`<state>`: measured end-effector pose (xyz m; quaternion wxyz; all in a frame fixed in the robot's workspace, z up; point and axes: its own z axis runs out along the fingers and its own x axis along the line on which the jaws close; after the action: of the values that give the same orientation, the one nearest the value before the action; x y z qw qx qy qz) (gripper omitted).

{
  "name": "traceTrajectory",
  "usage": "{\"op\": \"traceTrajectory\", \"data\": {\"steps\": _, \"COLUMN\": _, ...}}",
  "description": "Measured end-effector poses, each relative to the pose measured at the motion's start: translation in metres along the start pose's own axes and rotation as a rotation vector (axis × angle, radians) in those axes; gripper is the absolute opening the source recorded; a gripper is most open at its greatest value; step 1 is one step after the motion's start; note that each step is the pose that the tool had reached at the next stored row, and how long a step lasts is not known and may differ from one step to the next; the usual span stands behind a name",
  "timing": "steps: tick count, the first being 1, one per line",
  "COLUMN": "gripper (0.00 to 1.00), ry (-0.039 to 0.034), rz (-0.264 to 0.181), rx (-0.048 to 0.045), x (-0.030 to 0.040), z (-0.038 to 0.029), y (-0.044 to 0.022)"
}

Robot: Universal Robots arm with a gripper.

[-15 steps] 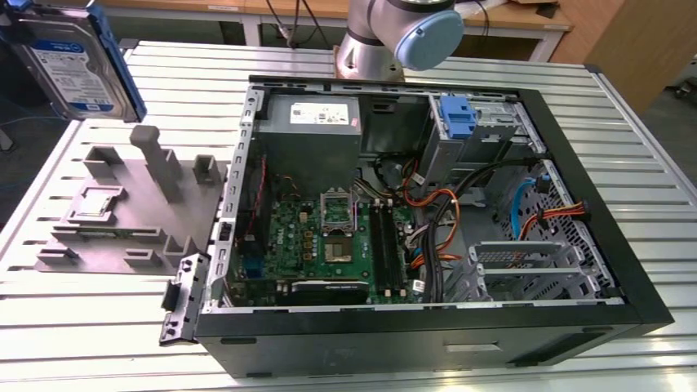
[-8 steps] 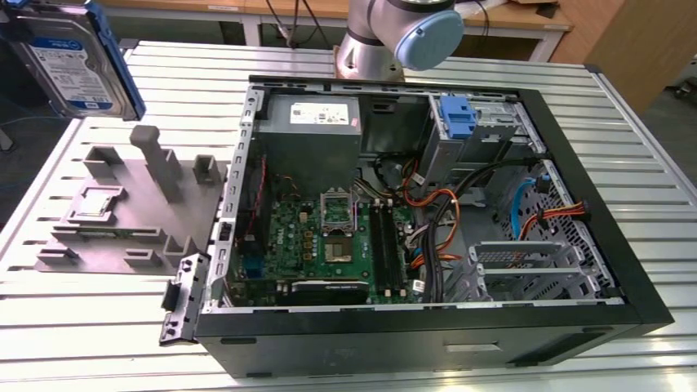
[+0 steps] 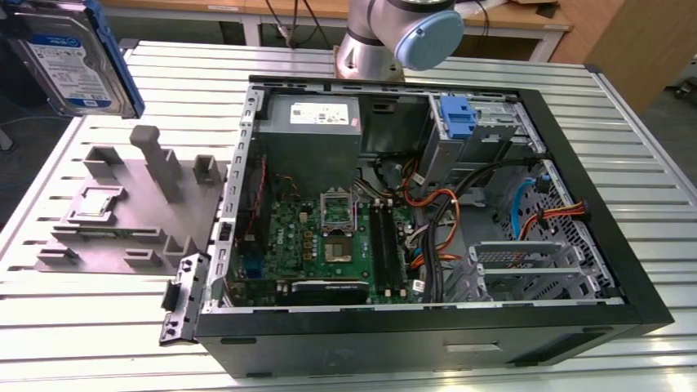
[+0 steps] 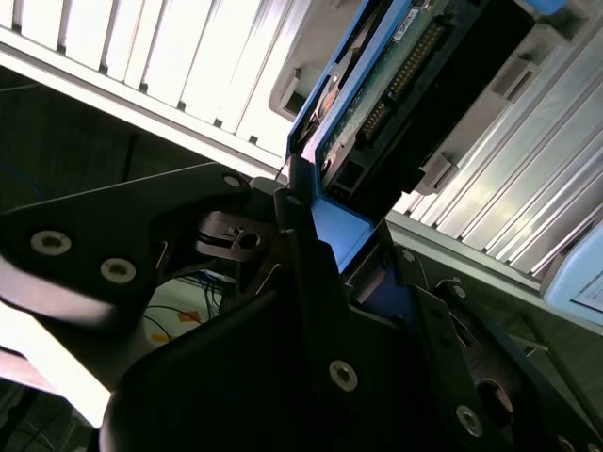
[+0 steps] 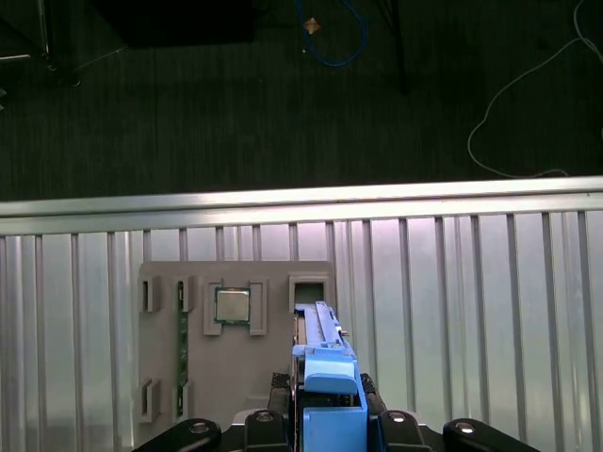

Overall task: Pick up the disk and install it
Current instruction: 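Pick up the disk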

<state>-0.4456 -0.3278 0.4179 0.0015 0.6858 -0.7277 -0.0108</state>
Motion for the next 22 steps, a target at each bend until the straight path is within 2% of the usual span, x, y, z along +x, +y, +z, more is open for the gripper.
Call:
{"op": "traceTrajectory", "data": {"steps": 5, "gripper": 0.36, "ry": 0.0000, "rz": 0.000, "rx": -0.0001, "x": 0.0000, "z": -0.0004, "y": 0.0000}}
{"op": "traceTrajectory", "data": {"steps": 10, "gripper": 0.36, "ry": 0.0000, "rz": 0.000, "rx": 0.0000, "x": 0.0000, "z": -0.0035, "y": 0.0001}}
{"op": "traceTrajectory", "data": {"steps": 22, "gripper": 0.36, "ry": 0.0000, "rz": 0.000, "rx": 0.0000, "x": -0.0002, "z": -0.0197, "y": 0.0003}}
